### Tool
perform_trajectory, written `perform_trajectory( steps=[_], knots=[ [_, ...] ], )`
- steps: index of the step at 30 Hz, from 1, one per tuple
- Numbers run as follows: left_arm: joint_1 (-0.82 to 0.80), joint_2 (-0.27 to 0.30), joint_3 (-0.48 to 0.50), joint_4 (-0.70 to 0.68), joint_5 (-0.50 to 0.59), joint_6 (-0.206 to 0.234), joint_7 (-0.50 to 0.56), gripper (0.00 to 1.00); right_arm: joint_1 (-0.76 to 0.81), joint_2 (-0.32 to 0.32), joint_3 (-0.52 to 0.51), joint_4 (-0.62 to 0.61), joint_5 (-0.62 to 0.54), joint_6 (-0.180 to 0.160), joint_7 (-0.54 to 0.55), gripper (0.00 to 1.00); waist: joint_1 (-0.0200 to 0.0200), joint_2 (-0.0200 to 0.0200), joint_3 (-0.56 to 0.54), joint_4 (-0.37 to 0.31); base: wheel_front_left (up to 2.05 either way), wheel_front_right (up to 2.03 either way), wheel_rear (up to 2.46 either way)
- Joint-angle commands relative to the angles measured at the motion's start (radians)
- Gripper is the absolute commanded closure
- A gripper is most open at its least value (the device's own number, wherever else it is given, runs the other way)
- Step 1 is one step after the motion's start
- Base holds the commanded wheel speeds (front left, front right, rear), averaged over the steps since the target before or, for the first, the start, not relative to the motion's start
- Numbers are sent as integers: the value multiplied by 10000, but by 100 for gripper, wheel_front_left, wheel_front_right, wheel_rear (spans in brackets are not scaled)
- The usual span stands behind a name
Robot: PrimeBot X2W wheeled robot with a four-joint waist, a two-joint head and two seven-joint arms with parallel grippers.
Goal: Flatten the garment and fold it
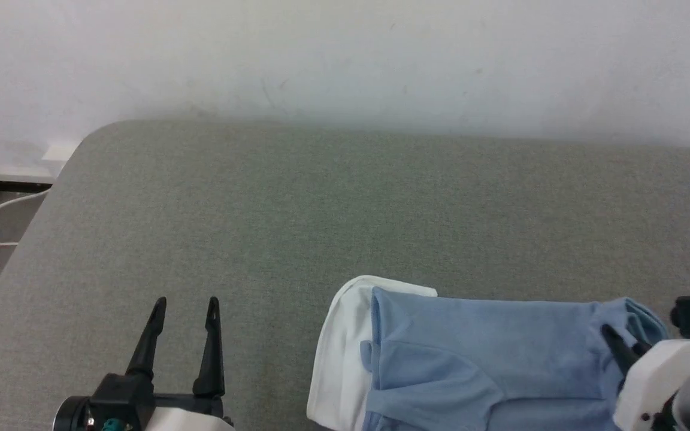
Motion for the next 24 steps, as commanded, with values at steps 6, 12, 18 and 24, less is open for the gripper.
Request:
perform_trajectory(
  steps=[6, 12, 18, 24],
  knots=[
    [49, -46, -39, 70, 81, -87, -47, 0, -275, 761, 1510, -896, 467, -9, 370, 100, 1, 0, -7, 740, 0, 0, 0],
    [-24, -50, 48, 288, -59, -180, -47, 0, -1031, 1269, 2710, -219, 515, -9, 106, 100, 1, 0, 121, 1338, 0, 0, 0],
    [-242, -52, 23, 373, -70, -287, -47, 0, -1843, 1500, 3415, 1396, 204, -9, -503, 100, 1, 0, 327, 1876, 0, 0, 0],
    [-378, -54, -96, 546, -56, -328, -47, 0, -2417, 1576, 3935, 2875, -55, -9, -1008, 100, 1, 0, 555, 2185, 0, 0, 0]
  ],
)
